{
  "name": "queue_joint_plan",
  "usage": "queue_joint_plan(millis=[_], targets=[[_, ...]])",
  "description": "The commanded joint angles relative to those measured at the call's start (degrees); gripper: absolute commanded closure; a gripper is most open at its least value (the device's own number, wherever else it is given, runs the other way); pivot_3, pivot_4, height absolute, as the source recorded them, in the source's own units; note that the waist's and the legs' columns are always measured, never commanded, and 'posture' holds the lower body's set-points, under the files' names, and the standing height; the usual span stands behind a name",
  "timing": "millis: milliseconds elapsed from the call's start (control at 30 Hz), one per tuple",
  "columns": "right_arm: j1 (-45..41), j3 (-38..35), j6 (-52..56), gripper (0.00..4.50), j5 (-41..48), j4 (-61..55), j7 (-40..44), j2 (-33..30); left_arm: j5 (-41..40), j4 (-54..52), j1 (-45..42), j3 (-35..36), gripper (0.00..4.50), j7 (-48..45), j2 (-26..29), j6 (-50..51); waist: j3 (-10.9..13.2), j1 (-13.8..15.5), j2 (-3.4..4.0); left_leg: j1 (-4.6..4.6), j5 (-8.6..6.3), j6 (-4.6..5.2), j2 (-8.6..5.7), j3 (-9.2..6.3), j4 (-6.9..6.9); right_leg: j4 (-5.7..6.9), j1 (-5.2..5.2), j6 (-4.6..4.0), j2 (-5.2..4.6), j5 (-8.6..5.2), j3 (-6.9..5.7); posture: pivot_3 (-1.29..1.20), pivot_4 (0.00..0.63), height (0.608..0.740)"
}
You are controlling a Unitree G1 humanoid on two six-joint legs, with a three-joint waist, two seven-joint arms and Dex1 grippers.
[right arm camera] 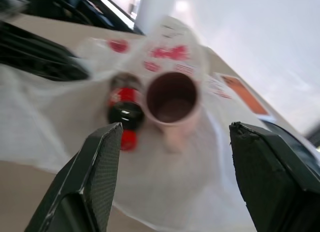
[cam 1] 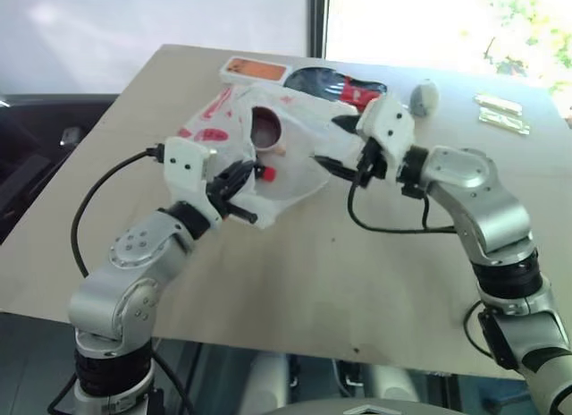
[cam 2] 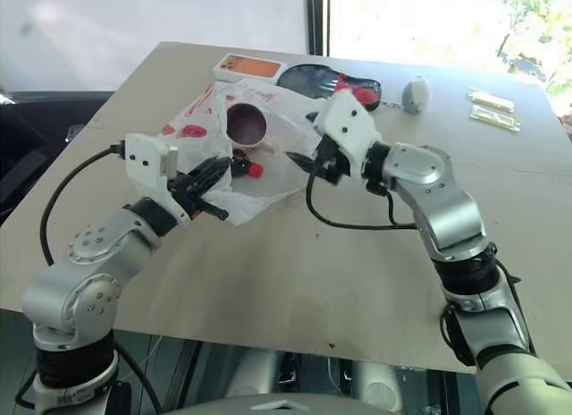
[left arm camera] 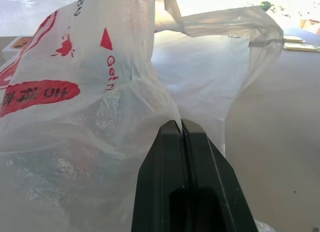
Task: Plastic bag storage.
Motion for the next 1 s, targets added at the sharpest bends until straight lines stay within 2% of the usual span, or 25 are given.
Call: queue_joint_plan(millis=[33, 133, 267, 367, 500, 533, 600, 667, 767, 900, 1000], targets=[[-3.5, -0.3, 1.8, 1.07, -4.7, 4.2, -6.5, 1.5, 0.7, -0.7, -1.2, -0.4, 4.5, -0.5, 0.8, -1.8, 0.0, 0.1, 0.0, 0.0, 0.0, 0.0, 0.0, 0.01, 0.04, 0.0, 0.0, 0.0, 0.0, 0.0, 0.01, 0.0, 0.15, 0.74], [-7.3, 0.4, 1.1, 1.07, -7.4, 17.4, -11.9, 6.0, 1.1, -0.8, -1.4, -0.9, 4.5, -1.0, 1.1, -1.9, 0.0, -0.1, -0.01, -0.01, 0.01, 0.01, -0.02, 0.05, 0.09, 0.04, 0.0, 0.0, 0.0, 0.01, 0.05, 0.0, 0.15, 0.74], [-11.7, -3.8, -5.7, 1.07, -4.9, 33.5, -12.7, 10.8, 1.7, -1.0, -1.4, -1.5, 4.5, -1.5, 1.6, -2.5, 0.0, 0.0, -0.01, -0.04, 0.01, 0.01, -0.01, 0.09, 0.11, 0.18, -0.08, -0.02, 0.01, 0.01, 0.06, 0.0, 0.15, 0.74], [-15.1, -8.5, -7.9, 2.37, -1.3, 38.7, -12.0, 11.4, 0.5, -0.9, -1.4, -0.6, 4.5, -2.1, 0.7, -3.2, 0.0, 0.3, 0.01, -0.15, 0.01, 0.02, -0.04, 0.09, 0.11, 0.11, -0.14, -0.02, -0.01, 0.01, 0.06, 0.0, 0.15, 0.74], [-16.5, -11.4, -6.0, 4.31, 2.9, 38.3, -8.0, 10.2, -3.5, -0.3, -1.8, 1.5, 4.5, -3.5, -0.4, -2.3, 0.0, 0.1, 0.01, -0.22, -0.03, 0.08, -0.04, 0.08, 0.06, -0.09, -0.13, 0.0, -0.02, 0.01, 0.05, 0.0, 0.15, 0.74], [-16.7, -12.6, -3.7, 4.42, 5.1, 37.1, -6.2, 9.9, -6.2, 0.3, -2.8, 3.0, 4.5, -3.4, -0.9, -1.3, 0.0, 0.1, 0.01, -0.2, -0.03, 0.08, -0.04, 0.08, 0.02, -0.11, -0.12, -0.01, -0.01, 0.01, 0.05, 0.0, 0.15, 0.74], [-17.1, -14.4, 0.6, 4.42, 9.0, 34.7, -3.3, 9.0, -14.5, 2.4, -5.9, 7.6, 4.5, -1.8, -2.6, 1.5, 0.0, 0.2, 0.01, -0.21, -0.03, 0.08, -0.01, 0.03, 0.0, -0.12, -0.12, -0.01, 0.0, 0.01, 0.01, 0.0, 0.15, 0.74], [-18.9, -17.3, 8.2, 4.42, 15.6, 31.6, 0.5, 7.4, -27.8, 8.1, -13.3, 14.7, 4.5, 4.6, -3.6, 3.5, 0.0, 0.2, 0.03, -0.19, -0.02, 0.07, 0.01, 0.03, 0.01, -0.11, -0.11, -0.01, 0.01, 0.01, -0.01, 0.0, 0.15, 0.74], [-26.6, -27.3, 18.4, 4.42, 27.9, 32.5, 0.2, 6.9, -43.4, 17.9, -24.0, 21.0, 4.5, 12.0, -0.9, 4.1, 0.3, 0.2, 0.05, -0.24, -0.02, 0.08, 0.0, -0.02, 0.12, -0.02, -0.12, 0.0, -0.01, 0.02, -0.01, 0.0, 0.15, 0.74], [-38.5, -36.8, 21.6, 4.42, 36.3, 38.9, -4.5, 6.0, -50.9, 29.5, -34.9, 23.4, 4.5, 15.4, 4.4, 3.4, 0.3, 0.1, 0.08, -0.16, -0.04, 0.11, -0.05, 0.02, 0.01, -0.03, -0.1, -0.01, -0.02, 0.01, 0.02, 0.0, 0.15, 0.74], [-48.7, -42.0, 21.6, 4.42, 38.9, 47.4, -8.3, 1.7, -50.4, 42.5, -46.1, 22.6, 4.5, 12.9, 8.3, 2.1, 0.4, 0.8, 0.03, -0.37, -0.03, 0.1, -0.07, -0.01, -0.11, -0.29, -0.24, 0.0, 0.03, 0.02, -0.11, 0.0, 0.15, 0.74]])
